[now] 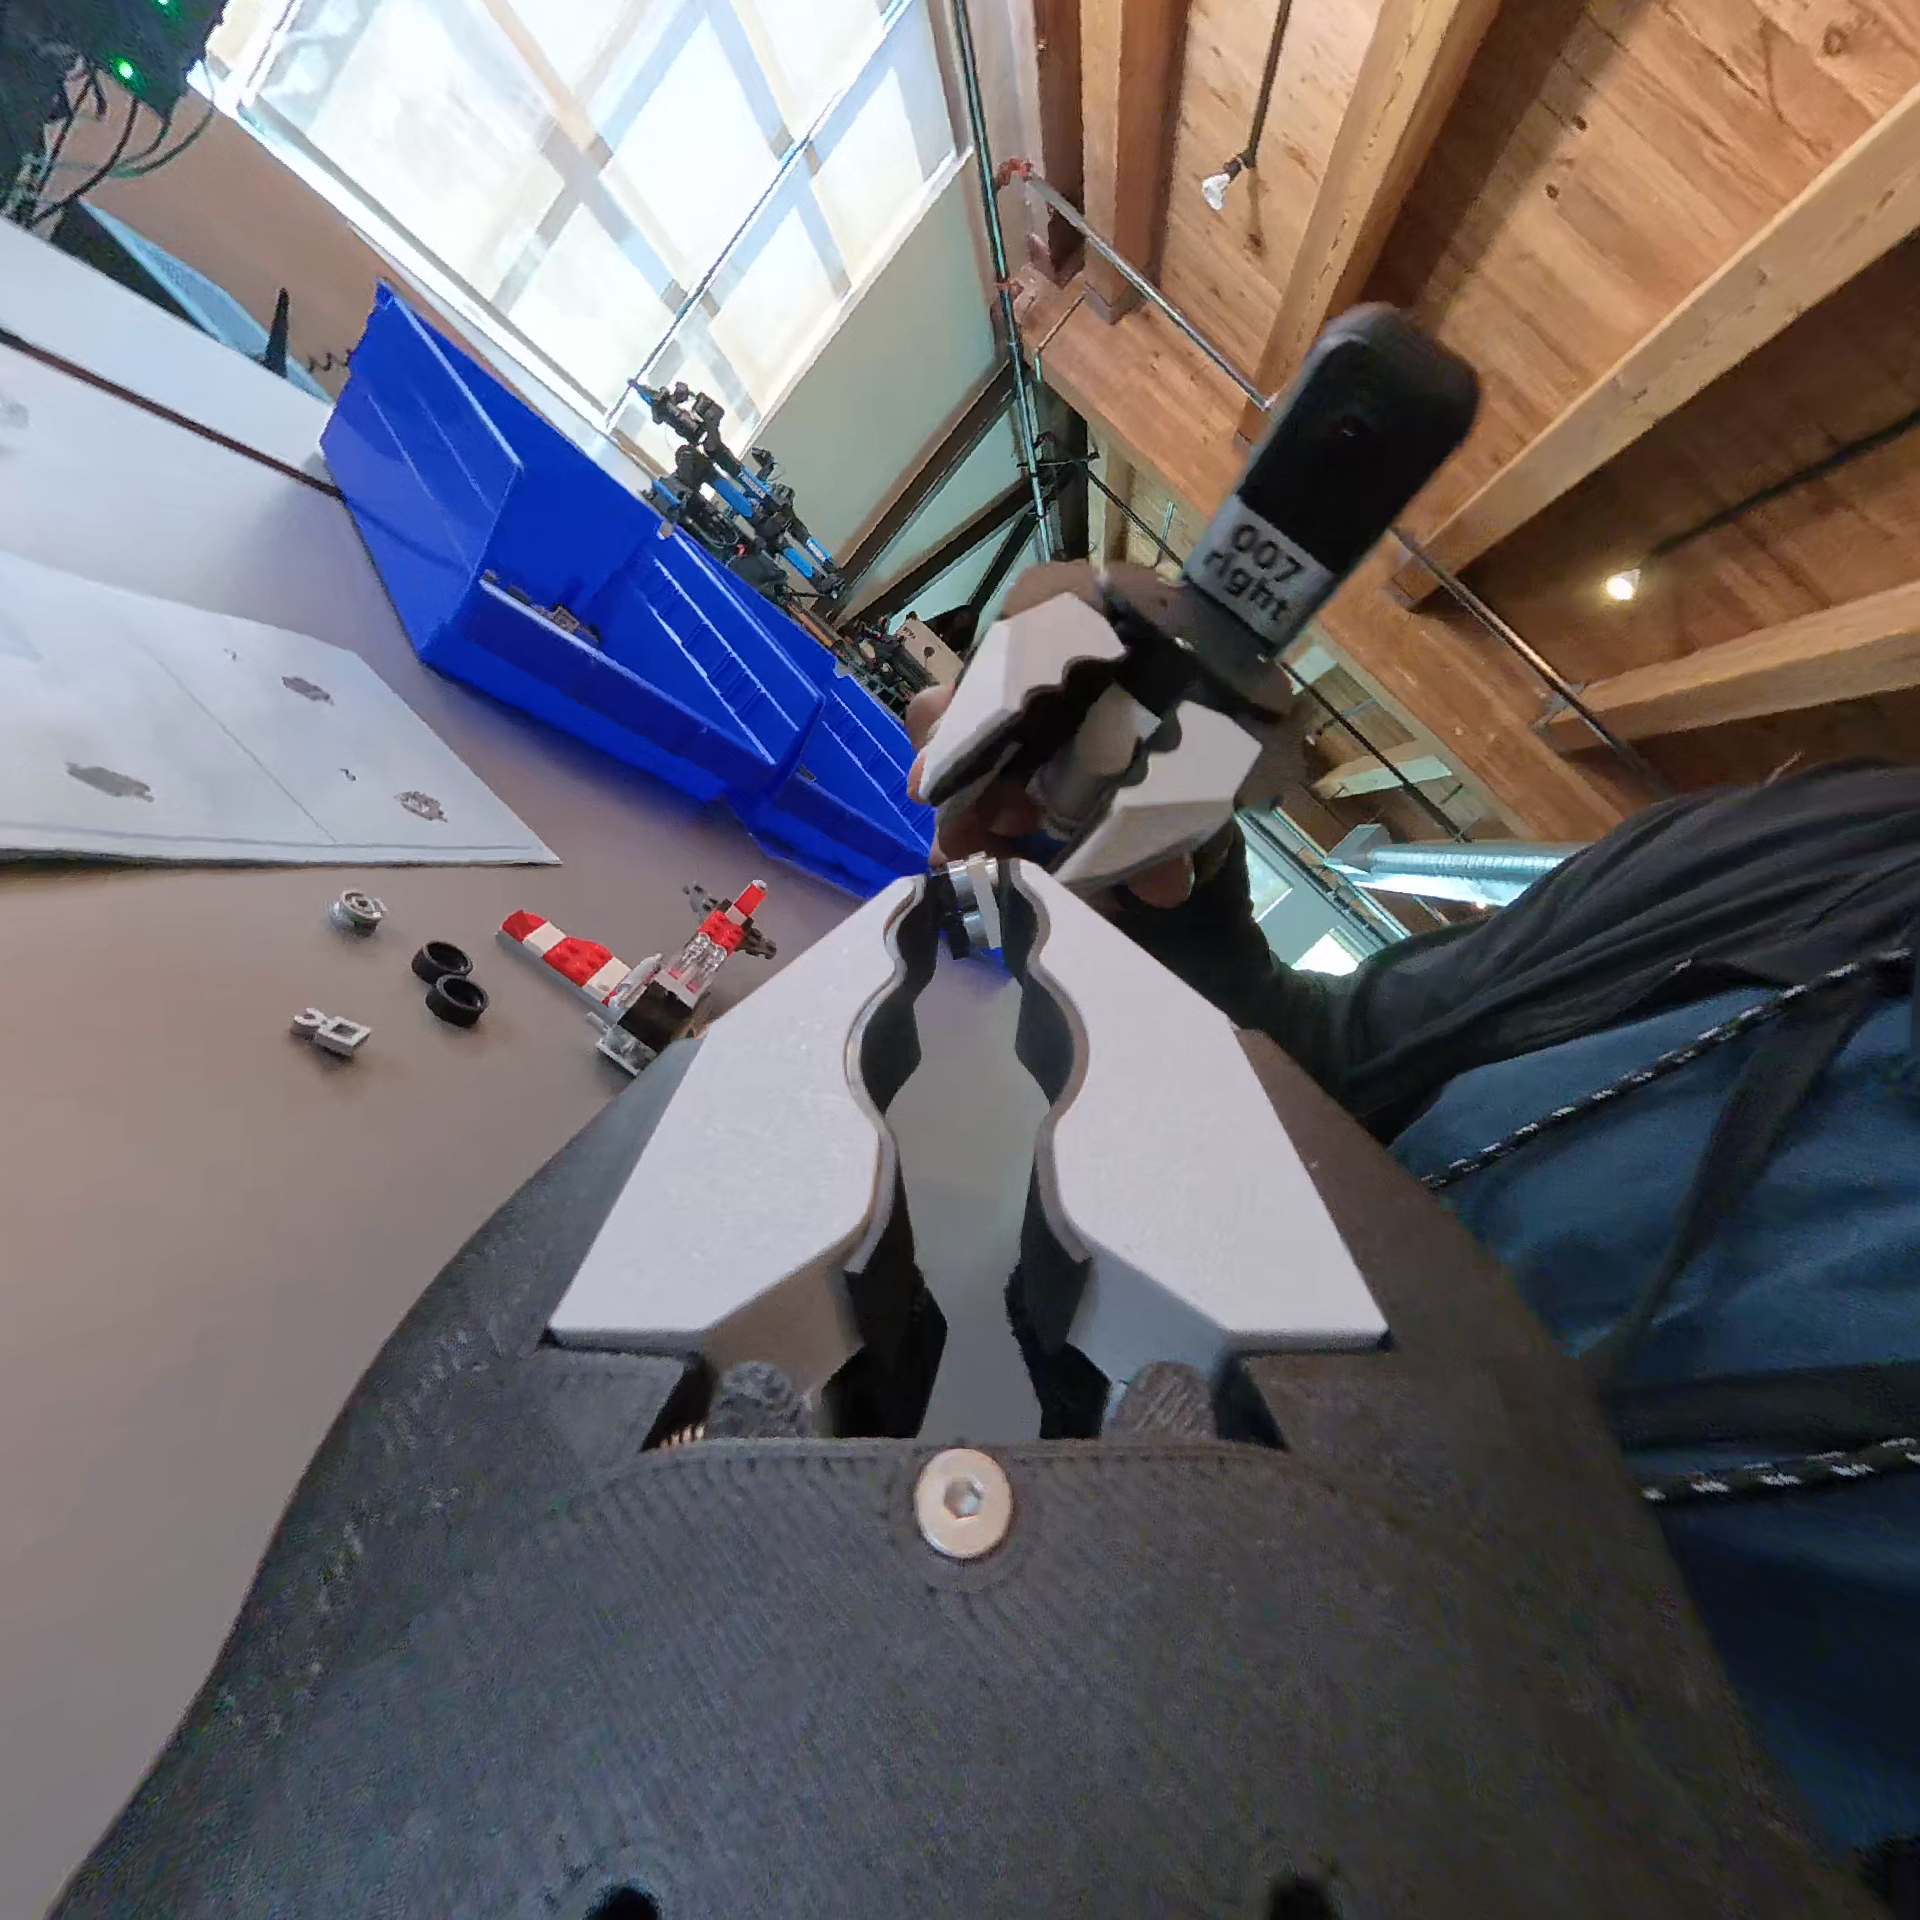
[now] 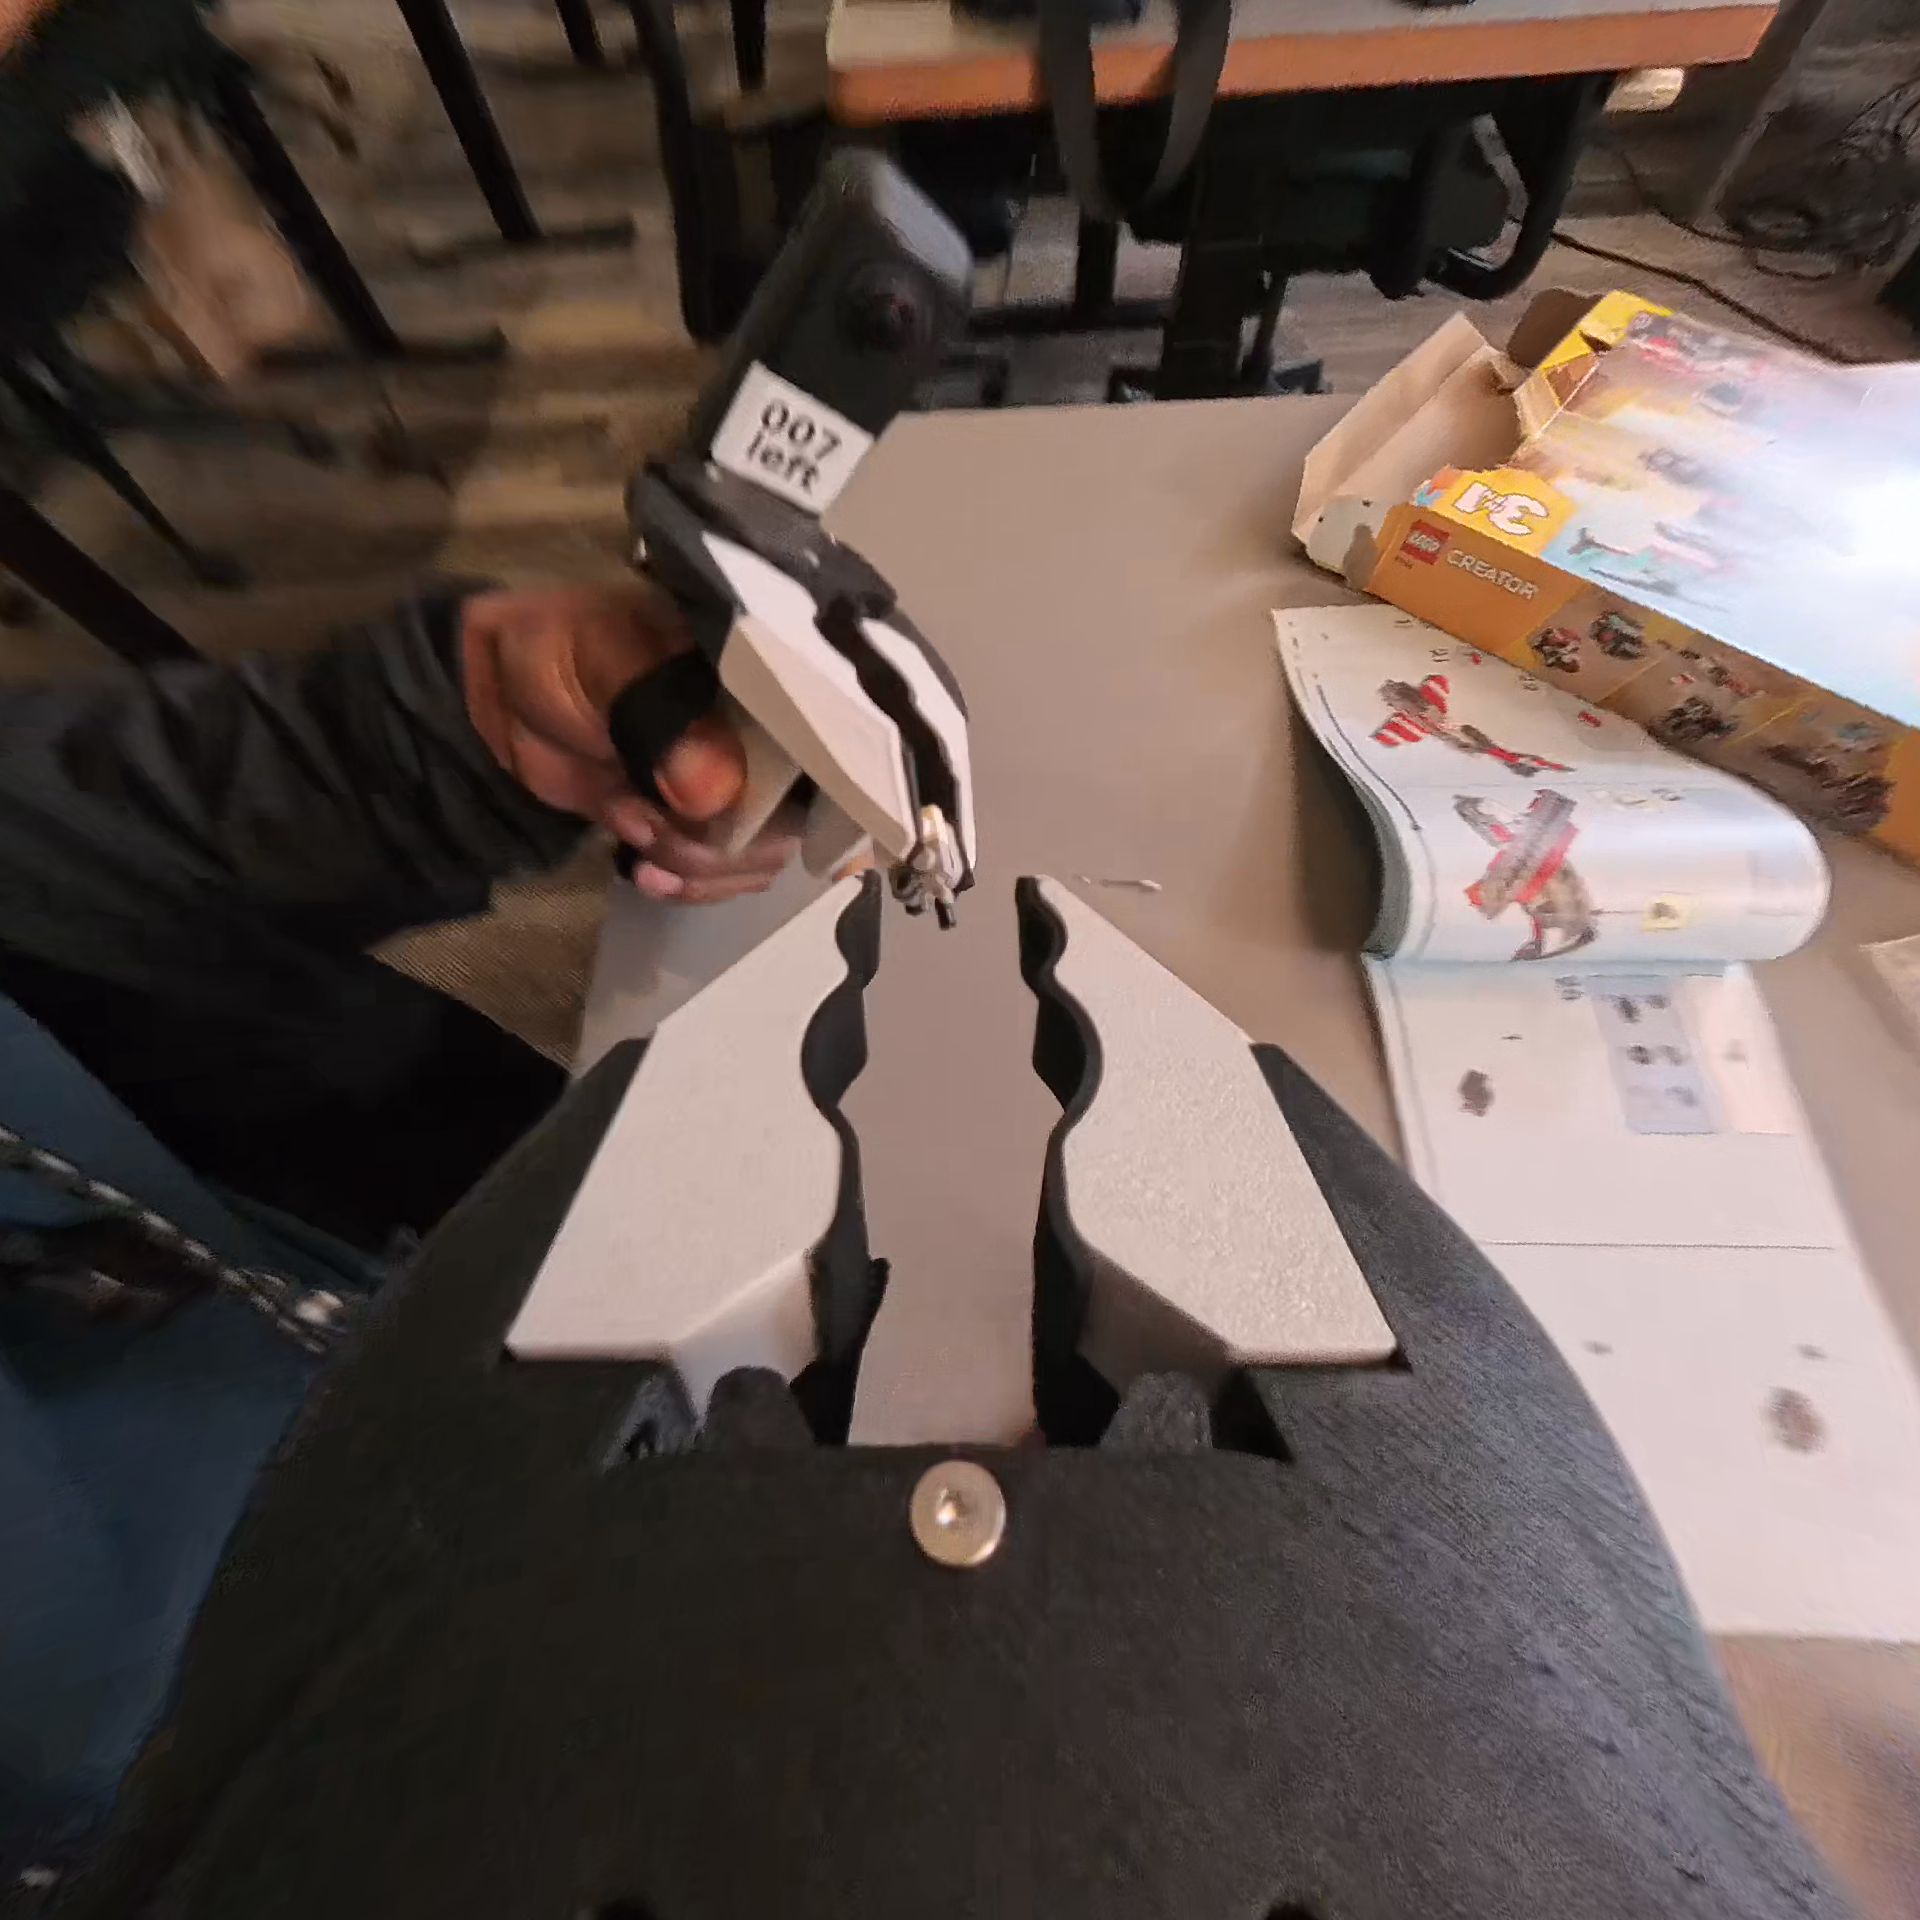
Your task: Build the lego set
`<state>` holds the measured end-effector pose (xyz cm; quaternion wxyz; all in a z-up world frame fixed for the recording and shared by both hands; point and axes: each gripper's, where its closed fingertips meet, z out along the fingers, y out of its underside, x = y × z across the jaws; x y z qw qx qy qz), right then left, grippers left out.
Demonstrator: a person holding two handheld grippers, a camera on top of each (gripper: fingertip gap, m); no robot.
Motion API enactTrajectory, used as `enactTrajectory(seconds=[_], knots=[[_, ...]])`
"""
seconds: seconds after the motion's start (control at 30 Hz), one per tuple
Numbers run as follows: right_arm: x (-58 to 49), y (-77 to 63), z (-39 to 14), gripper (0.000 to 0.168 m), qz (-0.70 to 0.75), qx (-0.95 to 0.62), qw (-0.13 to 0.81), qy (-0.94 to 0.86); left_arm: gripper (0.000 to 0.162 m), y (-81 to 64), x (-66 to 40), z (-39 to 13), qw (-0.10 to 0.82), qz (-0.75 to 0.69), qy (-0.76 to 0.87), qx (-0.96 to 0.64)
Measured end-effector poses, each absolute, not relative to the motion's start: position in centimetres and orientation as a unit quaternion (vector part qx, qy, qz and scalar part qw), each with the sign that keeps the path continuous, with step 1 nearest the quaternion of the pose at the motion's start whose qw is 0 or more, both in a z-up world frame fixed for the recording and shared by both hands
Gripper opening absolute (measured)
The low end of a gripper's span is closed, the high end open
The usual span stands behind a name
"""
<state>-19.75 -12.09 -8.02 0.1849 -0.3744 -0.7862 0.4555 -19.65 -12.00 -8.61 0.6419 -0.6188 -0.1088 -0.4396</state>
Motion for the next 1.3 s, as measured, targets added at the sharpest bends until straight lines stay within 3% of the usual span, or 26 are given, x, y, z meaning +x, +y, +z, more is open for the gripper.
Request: enactTrajectory(seconds=[0.37, 0.73, 1.3], knots=[[-18.8, -13.3, -6.3, 0.023, 0.579, -0.420, 0.031, -0.699, 0.011, -12.9, -18.3, -6.7, 0.678, -0.407, -0.031, -0.611], [-17.9, -14.5, -5.9, 0.013, 0.593, -0.397, -0.006, -0.700, 0.011, -13.5, -17.4, -5.8, 0.692, -0.398, 0.009, -0.602], [-17.1, -14.7, -5.3, 0.013, 0.599, -0.373, -0.014, -0.709, 0.011, -13.9, -16.5, -5.1, 0.697, -0.410, 0.033, -0.588]])
